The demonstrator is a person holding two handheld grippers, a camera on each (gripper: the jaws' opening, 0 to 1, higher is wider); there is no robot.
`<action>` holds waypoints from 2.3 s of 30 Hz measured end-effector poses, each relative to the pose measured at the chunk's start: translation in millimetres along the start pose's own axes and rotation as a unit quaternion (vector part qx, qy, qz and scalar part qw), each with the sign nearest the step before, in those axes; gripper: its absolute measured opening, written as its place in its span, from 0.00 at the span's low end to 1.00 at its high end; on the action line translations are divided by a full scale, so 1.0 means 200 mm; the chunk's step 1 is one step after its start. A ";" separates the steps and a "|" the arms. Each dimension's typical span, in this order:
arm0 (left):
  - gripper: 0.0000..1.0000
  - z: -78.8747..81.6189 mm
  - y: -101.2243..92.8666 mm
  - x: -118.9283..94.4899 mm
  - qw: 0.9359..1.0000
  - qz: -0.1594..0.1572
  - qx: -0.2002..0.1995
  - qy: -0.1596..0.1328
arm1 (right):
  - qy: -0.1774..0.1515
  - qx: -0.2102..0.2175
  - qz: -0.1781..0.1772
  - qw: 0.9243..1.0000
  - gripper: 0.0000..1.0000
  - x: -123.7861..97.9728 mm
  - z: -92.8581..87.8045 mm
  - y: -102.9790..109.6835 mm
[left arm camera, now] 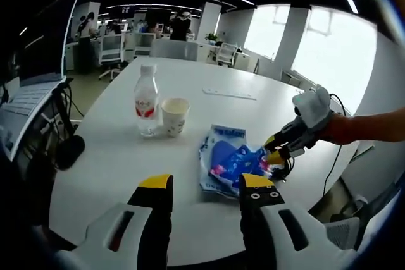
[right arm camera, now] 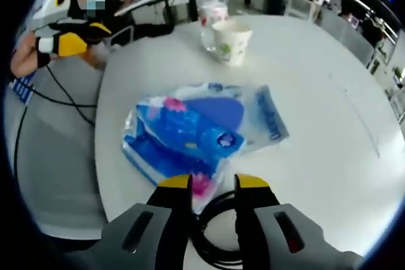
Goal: Arrange the tabletop items into an orderly group along one side of the table until the central work area is clear of visible clutter.
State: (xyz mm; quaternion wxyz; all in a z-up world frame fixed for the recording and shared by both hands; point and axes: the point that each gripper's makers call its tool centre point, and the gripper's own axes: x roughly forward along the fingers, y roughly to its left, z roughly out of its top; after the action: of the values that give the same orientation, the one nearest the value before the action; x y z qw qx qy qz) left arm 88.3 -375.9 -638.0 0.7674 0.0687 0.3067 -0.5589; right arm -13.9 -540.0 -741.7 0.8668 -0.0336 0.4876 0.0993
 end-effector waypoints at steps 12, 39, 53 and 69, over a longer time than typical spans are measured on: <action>0.40 0.01 0.04 -0.01 1.000 0.005 -0.014 -0.007 | -0.011 0.055 -0.022 0.998 0.04 0.01 0.00 -0.06; 0.40 -0.05 -0.03 0.07 0.999 -0.021 -0.032 0.012 | -0.089 0.178 -0.063 0.978 0.00 -0.18 -0.08 -0.16; 0.40 -0.05 -0.03 0.07 0.999 -0.021 -0.031 0.012 | -0.117 0.224 -0.087 0.964 0.00 -0.28 -0.16 -0.20; 0.40 -0.06 -0.11 0.09 0.999 -0.034 -0.025 0.017 | -0.132 0.280 -0.118 0.944 0.00 -0.41 -0.31 -0.28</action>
State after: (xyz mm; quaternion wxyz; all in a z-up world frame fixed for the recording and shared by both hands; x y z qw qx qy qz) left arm 67.8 -393.2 -653.0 0.7442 0.0490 0.3360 -0.5753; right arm -96.3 -616.1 -707.2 0.9032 0.1666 0.3697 -0.1408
